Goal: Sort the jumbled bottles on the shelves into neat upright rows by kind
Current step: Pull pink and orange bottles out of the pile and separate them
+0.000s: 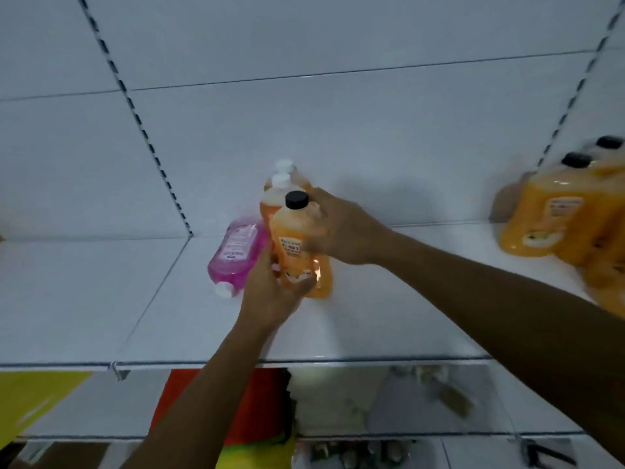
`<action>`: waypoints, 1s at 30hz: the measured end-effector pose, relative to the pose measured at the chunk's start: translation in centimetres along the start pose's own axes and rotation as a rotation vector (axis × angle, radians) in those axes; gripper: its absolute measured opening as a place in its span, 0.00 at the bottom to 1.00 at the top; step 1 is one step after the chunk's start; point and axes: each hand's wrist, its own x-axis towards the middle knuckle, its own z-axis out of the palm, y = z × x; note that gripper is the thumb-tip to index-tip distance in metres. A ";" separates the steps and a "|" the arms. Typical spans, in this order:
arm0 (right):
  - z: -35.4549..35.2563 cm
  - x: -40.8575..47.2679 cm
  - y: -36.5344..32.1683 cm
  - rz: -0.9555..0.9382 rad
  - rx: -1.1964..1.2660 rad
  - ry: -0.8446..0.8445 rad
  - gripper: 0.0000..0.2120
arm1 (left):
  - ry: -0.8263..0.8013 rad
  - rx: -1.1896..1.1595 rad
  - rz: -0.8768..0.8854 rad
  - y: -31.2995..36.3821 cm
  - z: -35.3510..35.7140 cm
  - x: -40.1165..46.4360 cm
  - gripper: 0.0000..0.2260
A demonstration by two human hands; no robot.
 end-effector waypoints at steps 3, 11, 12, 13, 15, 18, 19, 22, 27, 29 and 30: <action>-1.8 -2.9 0.9 0.060 -0.025 0.053 0.31 | -0.117 0.003 0.010 0.1 2.1 1.0 0.20; -9.6 -12.0 6.0 0.303 -0.188 0.180 0.30 | -0.404 -0.078 0.078 4.8 13.8 1.5 0.26; -10.7 -13.0 6.6 0.332 -0.214 0.186 0.31 | -0.421 -0.084 0.097 5.7 15.3 1.5 0.25; -11.8 -13.9 7.1 0.362 -0.238 0.190 0.31 | -0.437 -0.094 0.108 6.6 16.8 1.4 0.25; -13.9 -15.9 8.1 0.401 -0.280 0.198 0.32 | -0.475 -0.121 0.117 8.1 19.5 1.0 0.24; -16.8 -18.0 9.3 0.453 -0.315 0.215 0.34 | -0.499 -0.152 0.132 10.4 23.0 0.9 0.23; -17.7 -18.5 9.7 0.475 -0.330 0.217 0.36 | -0.503 -0.159 0.131 11.1 24.1 0.9 0.23; -19.7 -19.2 11.0 0.502 -0.468 0.212 0.41 | -0.505 -0.163 0.130 12.5 27.0 1.1 0.22; -20.7 -19.4 12.9 0.520 -0.814 0.130 0.33 | -0.476 -0.150 0.122 12.8 30.4 1.5 0.21; -20.9 -19.4 13.4 0.524 -0.847 0.137 0.34 | -0.468 -0.134 0.117 12.7 30.9 1.6 0.22; -21.0 -19.2 13.6 0.511 -0.840 0.135 0.35 | -0.463 -0.119 0.119 12.6 30.8 1.7 0.23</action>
